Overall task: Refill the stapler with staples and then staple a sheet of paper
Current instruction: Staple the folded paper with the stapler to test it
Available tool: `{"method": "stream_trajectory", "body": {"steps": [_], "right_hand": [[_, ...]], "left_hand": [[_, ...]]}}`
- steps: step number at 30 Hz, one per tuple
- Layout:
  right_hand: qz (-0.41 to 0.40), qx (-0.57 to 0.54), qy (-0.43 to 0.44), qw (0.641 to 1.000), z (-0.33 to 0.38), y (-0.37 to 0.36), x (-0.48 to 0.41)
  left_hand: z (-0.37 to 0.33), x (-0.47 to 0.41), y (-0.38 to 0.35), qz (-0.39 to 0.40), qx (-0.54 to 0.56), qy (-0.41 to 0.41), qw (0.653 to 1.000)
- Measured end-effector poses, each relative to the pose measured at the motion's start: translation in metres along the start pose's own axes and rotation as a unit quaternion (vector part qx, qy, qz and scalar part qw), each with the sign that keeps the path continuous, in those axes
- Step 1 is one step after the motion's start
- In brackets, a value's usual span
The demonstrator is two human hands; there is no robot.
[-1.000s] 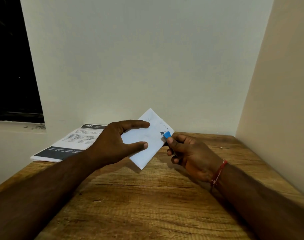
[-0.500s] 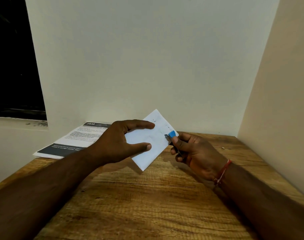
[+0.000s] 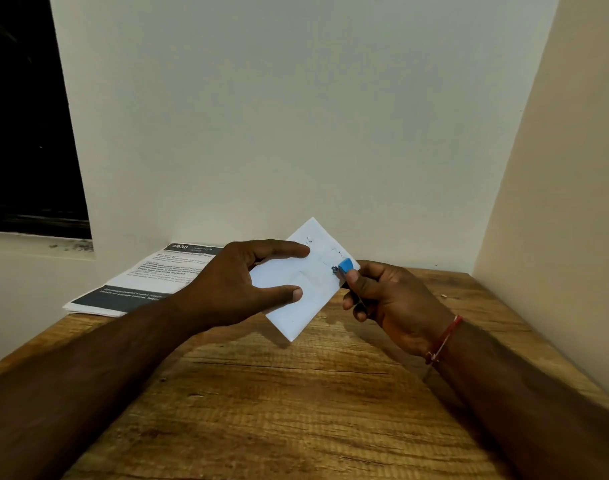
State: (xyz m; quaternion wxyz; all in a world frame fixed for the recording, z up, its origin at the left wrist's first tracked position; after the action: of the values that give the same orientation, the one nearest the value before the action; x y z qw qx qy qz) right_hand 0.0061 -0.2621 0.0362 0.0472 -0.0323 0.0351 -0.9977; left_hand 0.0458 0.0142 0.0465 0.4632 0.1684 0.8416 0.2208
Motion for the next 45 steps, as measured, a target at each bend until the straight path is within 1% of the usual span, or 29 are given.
{"method": "stream_trajectory", "body": {"steps": [6,8,14,17,20,23,32,45], "right_hand": [[-0.032,0.011,0.03,0.999,-0.001,-0.002,-0.004],[-0.029,0.009,0.029,0.999,-0.002,-0.002,-0.004],[0.045,-0.053,0.009,0.998,-0.007,-0.004,-0.001],[0.071,-0.051,-0.002,0.996,-0.009,-0.007,0.001],[0.079,-0.032,-0.011,0.996,-0.012,-0.011,0.003],[0.076,-0.024,-0.015,0.997,-0.013,-0.013,0.005],[0.048,-0.007,0.001,0.999,-0.012,-0.014,0.007],[0.027,0.033,0.036,0.998,-0.013,-0.013,0.001]], "left_hand": [[0.0,0.001,0.0,-0.011,0.024,0.003,1.0],[-0.001,0.001,0.0,-0.011,0.024,0.005,1.0],[0.0,0.001,0.0,-0.025,0.026,0.01,0.999],[-0.001,0.0,0.0,-0.034,0.022,0.008,0.999],[0.0,0.0,0.001,-0.038,0.02,0.005,0.999],[-0.001,0.001,0.001,-0.035,0.025,0.003,0.999],[0.0,0.001,0.002,-0.018,-0.004,-0.009,1.0],[0.0,0.0,-0.001,0.0,0.011,-0.011,1.0]]}}
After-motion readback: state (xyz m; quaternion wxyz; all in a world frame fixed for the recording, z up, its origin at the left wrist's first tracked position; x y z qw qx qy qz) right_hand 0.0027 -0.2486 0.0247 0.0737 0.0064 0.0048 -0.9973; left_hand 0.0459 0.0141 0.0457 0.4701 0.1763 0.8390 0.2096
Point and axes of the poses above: each hand's wrist, its own x-axis away from the middle knuckle, its own y-axis out of the back of the hand, z = x × y, the point moved 1 cm from there along -x, towards the middle knuckle, and after that the axes turned 14 degrees about -y, right-handed, at the moved point
